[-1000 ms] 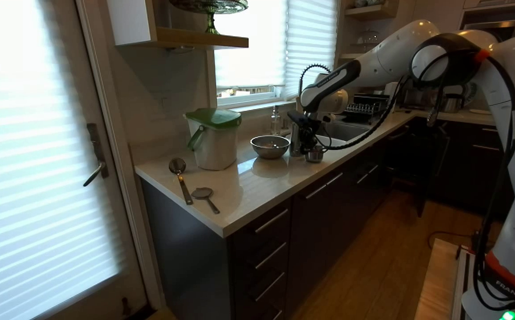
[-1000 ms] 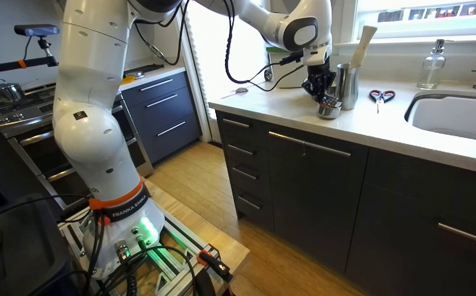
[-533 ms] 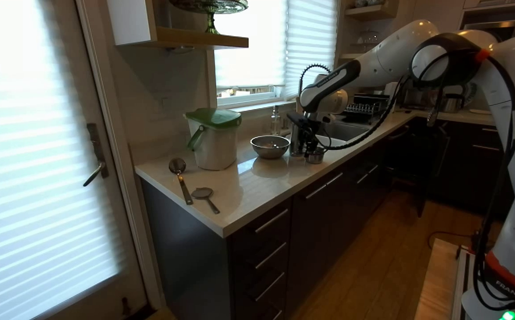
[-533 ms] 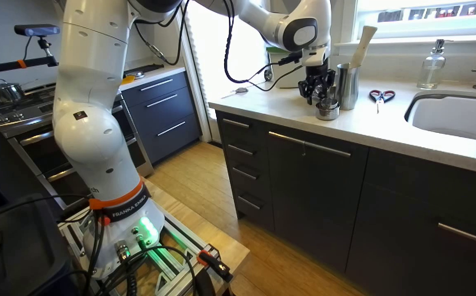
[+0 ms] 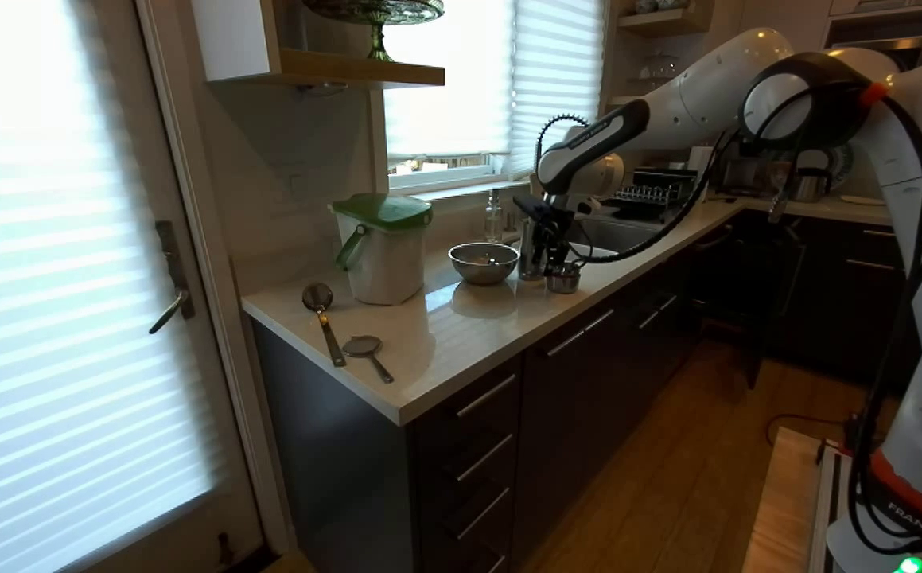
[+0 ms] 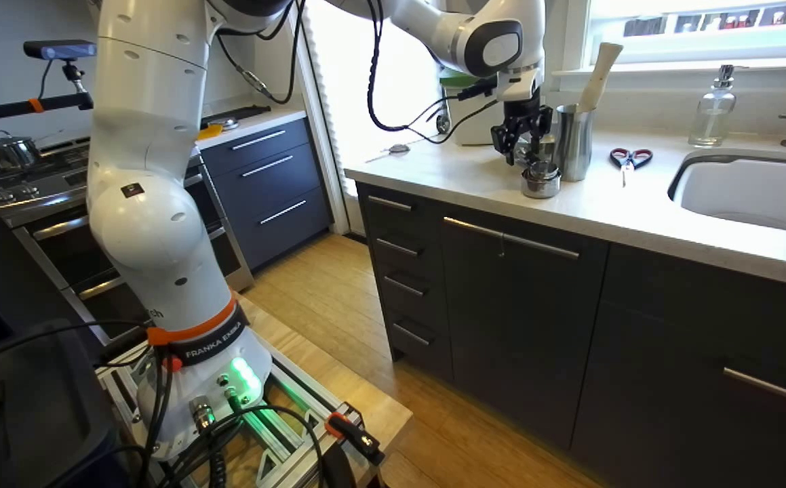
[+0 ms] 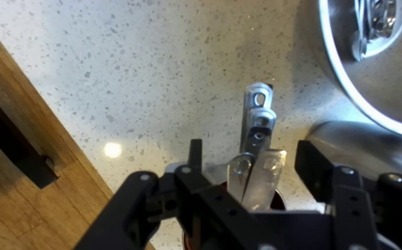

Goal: Put the measuring cup onto the other measuring cups

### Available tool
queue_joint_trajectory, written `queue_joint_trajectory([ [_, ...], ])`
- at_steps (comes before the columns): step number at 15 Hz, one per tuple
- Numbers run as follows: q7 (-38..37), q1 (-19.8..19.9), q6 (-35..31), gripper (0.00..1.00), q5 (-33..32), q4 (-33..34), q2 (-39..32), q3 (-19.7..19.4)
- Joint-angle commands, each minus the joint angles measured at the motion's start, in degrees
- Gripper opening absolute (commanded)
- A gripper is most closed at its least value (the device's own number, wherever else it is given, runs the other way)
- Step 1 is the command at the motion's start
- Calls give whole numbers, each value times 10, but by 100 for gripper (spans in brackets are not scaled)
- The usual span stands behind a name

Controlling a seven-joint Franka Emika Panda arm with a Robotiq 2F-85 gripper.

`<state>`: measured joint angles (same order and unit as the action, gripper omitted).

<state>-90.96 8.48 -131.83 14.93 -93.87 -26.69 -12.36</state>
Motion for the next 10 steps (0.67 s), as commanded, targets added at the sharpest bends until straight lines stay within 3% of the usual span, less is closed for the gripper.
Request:
queue_joint_trajectory([
  [1,7,0,-9,95,-5,-45,50,3],
  [2,16,-1,-7,100,-5,-53,61,5],
  [5,84,-1,-5,100,-4,-86,106,20],
  [10,173,-16,94,100,-71,-136,178,21],
])
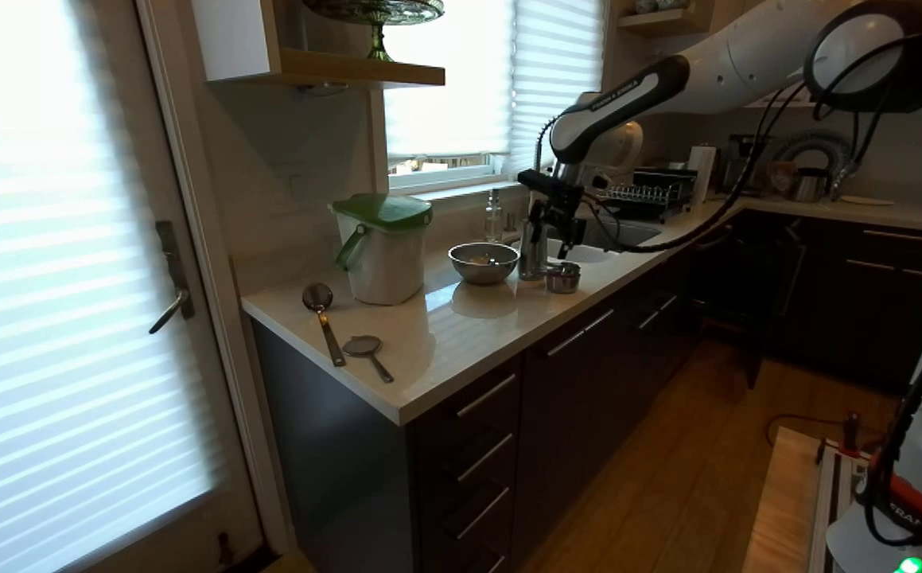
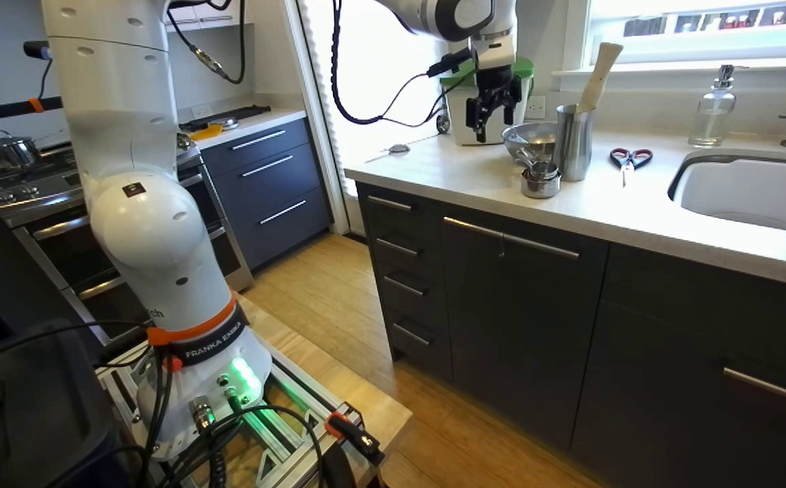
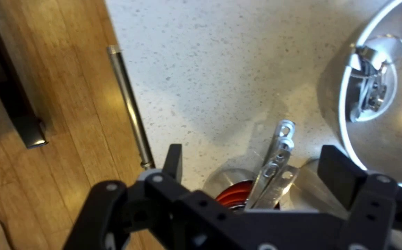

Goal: Put the measuring cup onto the other measuring cups

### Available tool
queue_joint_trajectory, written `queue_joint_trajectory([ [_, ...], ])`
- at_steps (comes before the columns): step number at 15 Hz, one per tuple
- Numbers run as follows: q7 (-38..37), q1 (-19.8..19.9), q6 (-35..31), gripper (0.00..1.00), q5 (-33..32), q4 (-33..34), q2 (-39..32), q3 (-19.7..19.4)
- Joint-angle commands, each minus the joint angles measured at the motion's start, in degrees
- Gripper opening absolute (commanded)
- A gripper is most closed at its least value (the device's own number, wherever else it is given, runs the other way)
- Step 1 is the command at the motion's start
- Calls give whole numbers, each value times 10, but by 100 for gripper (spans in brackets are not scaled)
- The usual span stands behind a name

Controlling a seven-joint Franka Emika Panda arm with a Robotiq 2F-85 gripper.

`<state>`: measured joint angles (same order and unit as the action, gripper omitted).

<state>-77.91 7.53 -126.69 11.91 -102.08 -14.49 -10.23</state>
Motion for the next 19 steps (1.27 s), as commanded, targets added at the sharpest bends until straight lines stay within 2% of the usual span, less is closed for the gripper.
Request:
queue_joint_trajectory([
  [1,64,-7,61,100,-50,-62,67,2],
  [6,135,-12,108,100,-131,-91,101,5],
  [12,163,-9,87,100,-212,-136,130,7],
  [15,185,-6,88,100,-221,-153,139,8],
  [16,168,-6,100,100,-206,-121,117,9],
  [19,170,-6,100,100,-206,-120,118,10],
])
